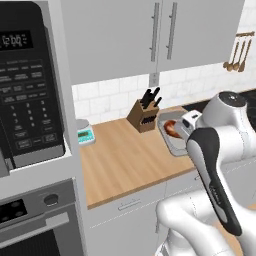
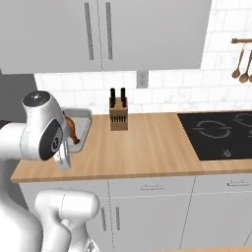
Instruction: Take the meat container that has the chicken drumstick and place it on the second highest rack of the freezer. Then take the vegetable container that has the lemon and carrot and place it on the highest rack of the freezer.
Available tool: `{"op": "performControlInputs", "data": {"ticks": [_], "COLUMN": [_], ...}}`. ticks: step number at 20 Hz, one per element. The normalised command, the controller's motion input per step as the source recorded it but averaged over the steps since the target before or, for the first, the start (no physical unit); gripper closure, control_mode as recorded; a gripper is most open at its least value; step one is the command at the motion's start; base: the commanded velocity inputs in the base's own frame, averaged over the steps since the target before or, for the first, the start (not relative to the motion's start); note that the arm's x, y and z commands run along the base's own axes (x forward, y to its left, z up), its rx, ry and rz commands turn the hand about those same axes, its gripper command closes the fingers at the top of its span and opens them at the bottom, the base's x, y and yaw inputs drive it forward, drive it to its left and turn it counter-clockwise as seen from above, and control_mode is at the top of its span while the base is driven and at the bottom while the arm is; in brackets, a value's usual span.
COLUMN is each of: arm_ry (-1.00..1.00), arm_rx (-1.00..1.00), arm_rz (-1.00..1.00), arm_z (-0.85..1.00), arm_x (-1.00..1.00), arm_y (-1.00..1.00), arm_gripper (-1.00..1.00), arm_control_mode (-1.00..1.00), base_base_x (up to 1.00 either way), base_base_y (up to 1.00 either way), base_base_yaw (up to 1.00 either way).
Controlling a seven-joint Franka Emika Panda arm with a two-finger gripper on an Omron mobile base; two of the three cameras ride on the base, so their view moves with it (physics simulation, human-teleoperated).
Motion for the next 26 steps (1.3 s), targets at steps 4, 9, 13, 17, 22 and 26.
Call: {"op": "performControlInputs", "data": {"ticks": [4, 9, 13, 17, 22, 26], "arm_ry": [0.0, 0.0, 0.0, 0.0, 0.0, 0.0], "arm_rx": [0.0, 0.0, 0.0, 0.0, 0.0, 0.0], "arm_rz": [0.0, 0.0, 0.0, 0.0, 0.0, 0.0], "arm_z": [0.0, 0.0, 0.0, 0.0, 0.0, 0.0], "arm_x": [0.0, 0.0, 0.0, 0.0, 0.0, 0.0], "arm_y": [0.0, 0.0, 0.0, 0.0, 0.0, 0.0], "arm_gripper": [1.0, 1.0, 1.0, 1.0, 1.0, 1.0], "arm_control_mode": [1.0, 1.0, 1.0, 1.0, 1.0, 1.0], "base_base_x": [-1.0, -1.0, -0.78, -0.4, -0.55, -0.66], "base_base_y": [0.0, 0.0, 0.56, 1.0, 1.0, 1.0], "base_base_yaw": [0.0, 0.0, 0.02, 0.07, 0.11, 0.12]}}
